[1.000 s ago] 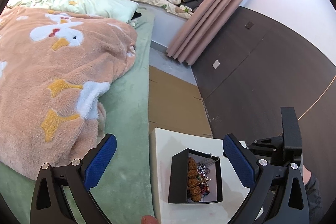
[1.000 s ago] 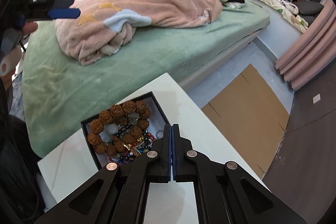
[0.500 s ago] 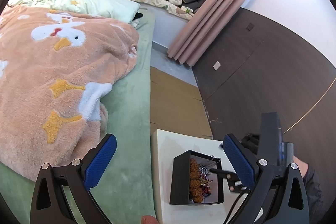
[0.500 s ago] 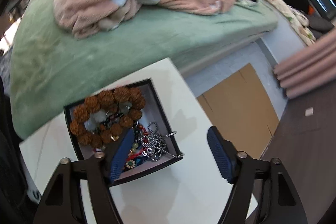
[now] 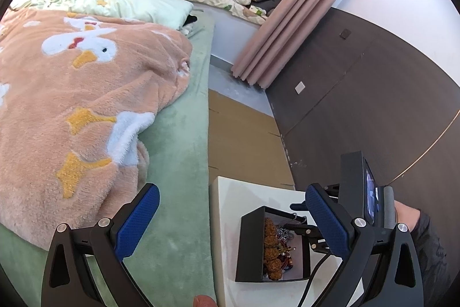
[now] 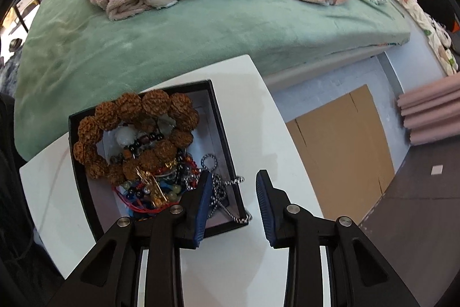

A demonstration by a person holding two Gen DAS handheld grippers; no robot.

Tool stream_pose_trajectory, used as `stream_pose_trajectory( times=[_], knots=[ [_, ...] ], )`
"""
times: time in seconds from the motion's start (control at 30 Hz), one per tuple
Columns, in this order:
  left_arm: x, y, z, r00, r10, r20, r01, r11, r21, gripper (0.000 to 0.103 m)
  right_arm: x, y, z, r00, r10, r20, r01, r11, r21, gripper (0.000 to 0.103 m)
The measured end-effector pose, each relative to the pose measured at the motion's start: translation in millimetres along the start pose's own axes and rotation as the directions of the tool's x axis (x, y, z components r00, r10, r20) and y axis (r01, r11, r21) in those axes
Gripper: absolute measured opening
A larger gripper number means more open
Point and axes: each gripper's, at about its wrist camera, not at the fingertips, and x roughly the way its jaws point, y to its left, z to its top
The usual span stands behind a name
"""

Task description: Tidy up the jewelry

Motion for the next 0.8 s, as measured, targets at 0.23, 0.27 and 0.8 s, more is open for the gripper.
stream_pose_trajectory(
  times=[0.23,0.27,0.8],
  knots=[
    [-1,1,0,1.000,-0.001,-0.003,0.001,1.000,0.000,0.101,1,-3,3,1.000,0.024,0.010,-0.024,1.000,0.001,0.014],
    [0,1,-1,1.000,-0.002,-0.004,0.002,1.000,0.001,0.101,-1,-3,2,1.000,0.025,0.015,-0.025,1.000,0.004,0.014],
    [-8,-3,-1,1.000,-0.030,0.009,0.030,1.000,0.000,0.101,-101,8,-7,0.984,-0.052,0.173,0.046,0.998,0.042,0.013]
  ],
)
